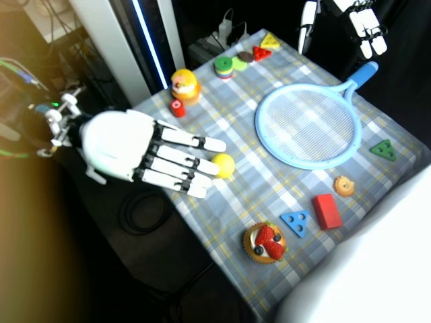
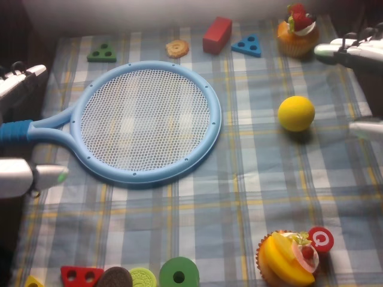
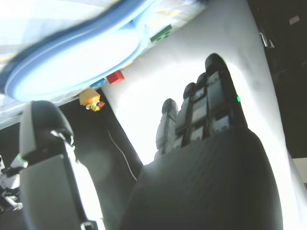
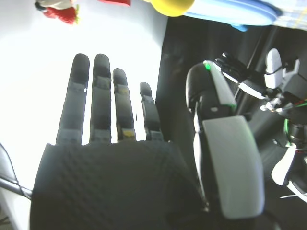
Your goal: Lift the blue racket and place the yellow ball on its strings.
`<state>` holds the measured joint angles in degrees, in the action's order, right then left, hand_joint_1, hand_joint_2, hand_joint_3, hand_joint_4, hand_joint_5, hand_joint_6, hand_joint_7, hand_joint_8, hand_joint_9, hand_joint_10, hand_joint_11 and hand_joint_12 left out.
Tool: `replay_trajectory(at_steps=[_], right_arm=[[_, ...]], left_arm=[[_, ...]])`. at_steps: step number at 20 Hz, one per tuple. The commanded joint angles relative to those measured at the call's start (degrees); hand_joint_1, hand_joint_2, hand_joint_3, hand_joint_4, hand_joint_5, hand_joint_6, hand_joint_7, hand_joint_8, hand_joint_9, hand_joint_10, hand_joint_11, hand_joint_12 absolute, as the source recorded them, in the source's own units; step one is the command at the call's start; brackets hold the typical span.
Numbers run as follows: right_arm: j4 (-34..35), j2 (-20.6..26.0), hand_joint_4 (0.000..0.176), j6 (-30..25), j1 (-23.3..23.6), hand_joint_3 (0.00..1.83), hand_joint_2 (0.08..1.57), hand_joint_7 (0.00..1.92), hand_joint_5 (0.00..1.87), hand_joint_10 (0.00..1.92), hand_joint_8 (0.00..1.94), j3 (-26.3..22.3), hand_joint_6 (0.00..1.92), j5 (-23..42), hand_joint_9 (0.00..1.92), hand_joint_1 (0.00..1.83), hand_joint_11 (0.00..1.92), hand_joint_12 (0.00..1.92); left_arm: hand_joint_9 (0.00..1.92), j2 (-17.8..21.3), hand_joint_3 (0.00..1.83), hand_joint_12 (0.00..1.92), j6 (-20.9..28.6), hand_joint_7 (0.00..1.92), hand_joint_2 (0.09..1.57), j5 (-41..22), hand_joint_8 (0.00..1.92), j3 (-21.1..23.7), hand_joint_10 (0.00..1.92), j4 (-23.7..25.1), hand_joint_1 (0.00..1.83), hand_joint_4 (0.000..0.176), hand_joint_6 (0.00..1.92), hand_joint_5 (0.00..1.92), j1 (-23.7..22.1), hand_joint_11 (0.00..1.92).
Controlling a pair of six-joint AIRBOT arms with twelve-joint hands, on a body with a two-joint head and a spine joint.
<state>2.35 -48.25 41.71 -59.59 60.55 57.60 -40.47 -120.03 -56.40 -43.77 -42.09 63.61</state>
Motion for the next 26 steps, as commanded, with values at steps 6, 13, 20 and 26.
replay_trajectory(at_steps=[6, 13, 20, 26], right_arm=[[0.42, 0.85, 0.001, -1.19, -1.03, 0.00, 1.19, 0.41, 0.42, 0.00, 0.00, -0.61, 0.00, 9.80, 0.41, 0.84, 0.07, 0.78], [-0.15, 0.83, 0.000, -1.94, -2.76, 0.00, 1.20, 0.41, 0.41, 0.00, 0.00, -0.04, 0.00, 9.38, 0.40, 0.89, 0.22, 0.49], [-1.06, 0.26, 0.000, -2.09, -2.77, 0.00, 1.21, 0.41, 0.44, 0.00, 0.00, 0.46, 0.00, 8.22, 0.42, 0.87, 0.29, 0.41], [-1.68, 0.06, 0.000, -3.29, -2.84, 0.00, 1.22, 0.47, 0.47, 0.02, 0.01, 0.98, 0.01, 8.09, 0.48, 0.86, 0.32, 0.43]], left_arm=[[0.25, 0.46, 0.00, 0.92, 4.59, 0.15, 0.90, -2.79, 0.00, -2.72, 0.00, -0.57, 0.83, 0.176, 0.00, 0.04, 0.17, 0.00], [0.17, 0.50, 0.00, 0.89, 4.33, 0.08, 0.91, 6.80, 0.00, -10.18, 0.00, -8.21, 0.75, 0.176, 0.00, 0.00, 0.55, 0.00], [0.06, -2.79, 0.00, 0.35, -17.67, 0.07, 0.92, 12.10, 0.00, -14.27, 0.00, -18.24, 0.84, 0.176, 0.00, 0.00, -2.77, 0.00], [0.01, -4.86, 0.00, 0.06, -19.61, 0.06, 0.94, 18.08, 0.01, -19.33, 0.00, -22.47, 0.76, 0.176, 0.00, 0.00, -4.86, 0.00]])
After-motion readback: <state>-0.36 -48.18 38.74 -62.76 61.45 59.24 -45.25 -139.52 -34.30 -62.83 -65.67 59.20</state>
